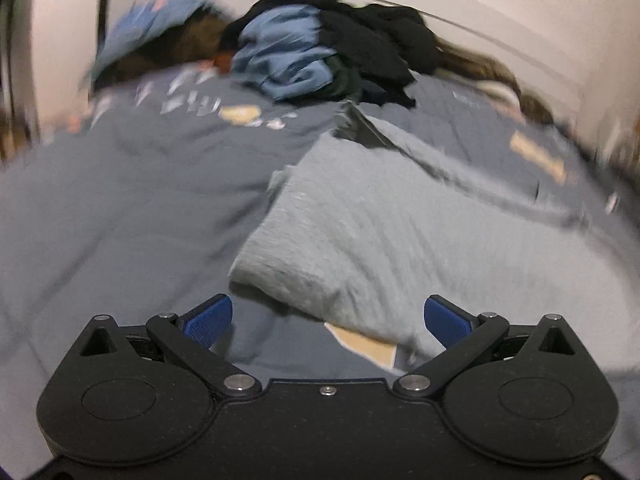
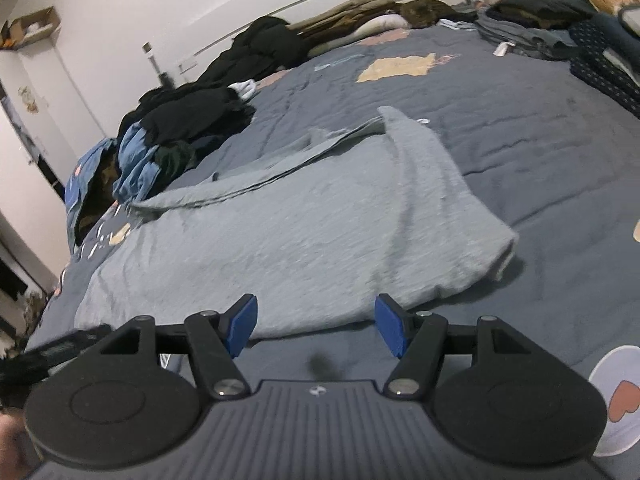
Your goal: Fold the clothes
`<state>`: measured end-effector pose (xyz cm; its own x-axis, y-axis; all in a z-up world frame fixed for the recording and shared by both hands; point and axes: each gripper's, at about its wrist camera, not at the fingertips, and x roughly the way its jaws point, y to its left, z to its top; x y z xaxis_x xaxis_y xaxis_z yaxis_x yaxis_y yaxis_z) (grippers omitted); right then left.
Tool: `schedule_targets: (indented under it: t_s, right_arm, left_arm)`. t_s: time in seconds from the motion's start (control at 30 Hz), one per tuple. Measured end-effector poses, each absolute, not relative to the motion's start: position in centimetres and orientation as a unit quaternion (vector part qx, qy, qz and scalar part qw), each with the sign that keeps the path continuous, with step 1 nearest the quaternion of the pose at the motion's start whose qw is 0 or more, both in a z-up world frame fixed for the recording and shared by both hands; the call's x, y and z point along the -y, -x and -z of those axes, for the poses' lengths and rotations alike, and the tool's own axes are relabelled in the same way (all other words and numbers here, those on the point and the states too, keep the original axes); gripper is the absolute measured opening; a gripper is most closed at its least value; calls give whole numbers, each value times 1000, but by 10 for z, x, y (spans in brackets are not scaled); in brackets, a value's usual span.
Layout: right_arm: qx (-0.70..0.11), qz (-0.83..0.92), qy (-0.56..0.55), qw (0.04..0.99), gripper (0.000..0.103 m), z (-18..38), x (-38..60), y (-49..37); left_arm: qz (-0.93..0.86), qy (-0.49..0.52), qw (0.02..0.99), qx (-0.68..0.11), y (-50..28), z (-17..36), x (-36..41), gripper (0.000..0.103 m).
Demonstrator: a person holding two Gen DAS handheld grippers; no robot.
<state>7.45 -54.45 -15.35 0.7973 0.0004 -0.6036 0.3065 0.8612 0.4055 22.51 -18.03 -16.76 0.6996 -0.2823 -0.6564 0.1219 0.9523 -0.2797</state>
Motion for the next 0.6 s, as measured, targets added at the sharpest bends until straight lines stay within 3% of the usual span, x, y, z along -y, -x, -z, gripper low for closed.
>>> schedule_targets:
  t_s: [0.2,0.33,0.47,0.53,0.6]
  right_arm:
    - [-294,101,-280,908,64,153,562,-70]
    - [-294,106,-284,906,64,155,564,-69]
    - [-297,101,-284,906,64,157,562,-72]
    - [-297,101,-288,905,64,158,563,-71]
    - [-299,102,-296,902,64,160,565,-71]
  left_arm:
    - [127,349,835,-406,-248,190,131,102]
    - [126,385,822,-400,-260,198,132,99]
    - [134,391,823,-389,-269,199,140,80]
    - [130,394,820,-394,-272,204,142,78]
    - [120,402,813,-403,-272,209,139,70]
